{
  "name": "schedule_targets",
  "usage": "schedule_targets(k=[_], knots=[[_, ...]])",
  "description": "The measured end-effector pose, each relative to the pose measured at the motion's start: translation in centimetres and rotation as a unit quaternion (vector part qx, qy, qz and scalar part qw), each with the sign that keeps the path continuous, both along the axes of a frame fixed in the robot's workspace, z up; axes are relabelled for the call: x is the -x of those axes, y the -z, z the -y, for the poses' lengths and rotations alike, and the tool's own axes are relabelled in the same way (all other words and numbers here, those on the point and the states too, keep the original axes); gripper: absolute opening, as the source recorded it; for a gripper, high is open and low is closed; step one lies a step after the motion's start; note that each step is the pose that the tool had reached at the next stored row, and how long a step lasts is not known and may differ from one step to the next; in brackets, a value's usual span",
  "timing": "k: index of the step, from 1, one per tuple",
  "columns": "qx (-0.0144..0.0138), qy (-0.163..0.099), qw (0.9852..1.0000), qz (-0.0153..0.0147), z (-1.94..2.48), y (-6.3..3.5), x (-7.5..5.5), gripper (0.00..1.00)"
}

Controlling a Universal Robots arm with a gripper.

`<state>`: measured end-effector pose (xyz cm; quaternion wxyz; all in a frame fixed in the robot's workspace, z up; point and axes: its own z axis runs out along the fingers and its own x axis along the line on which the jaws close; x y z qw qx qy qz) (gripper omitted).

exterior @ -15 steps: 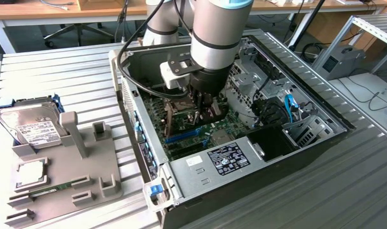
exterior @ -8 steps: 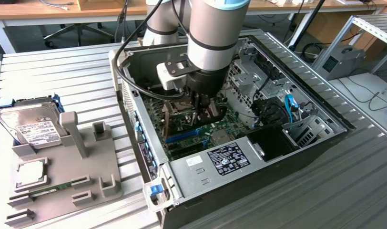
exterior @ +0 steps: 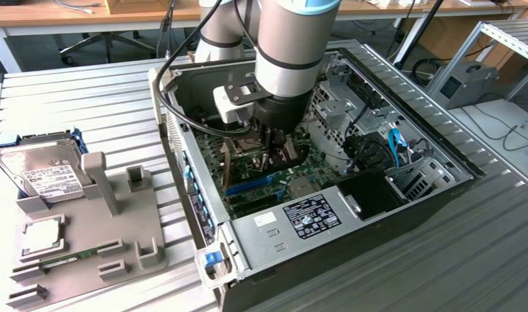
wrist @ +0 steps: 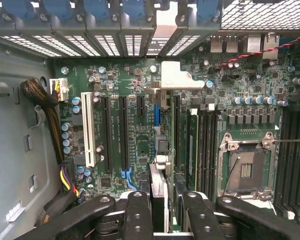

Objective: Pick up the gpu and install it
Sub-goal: 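Insert the gpu into the slot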

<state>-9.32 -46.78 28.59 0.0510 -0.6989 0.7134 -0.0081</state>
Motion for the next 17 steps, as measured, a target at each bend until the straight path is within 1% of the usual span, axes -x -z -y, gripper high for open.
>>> schedule_targets(k=[5,17], knots=[[0.0000,0.006,1.0000,0.0000,0.00,0.07,0.03,0.29],[0.0000,0.006,1.0000,0.0000,0.03,0.26,0.37,0.29]])
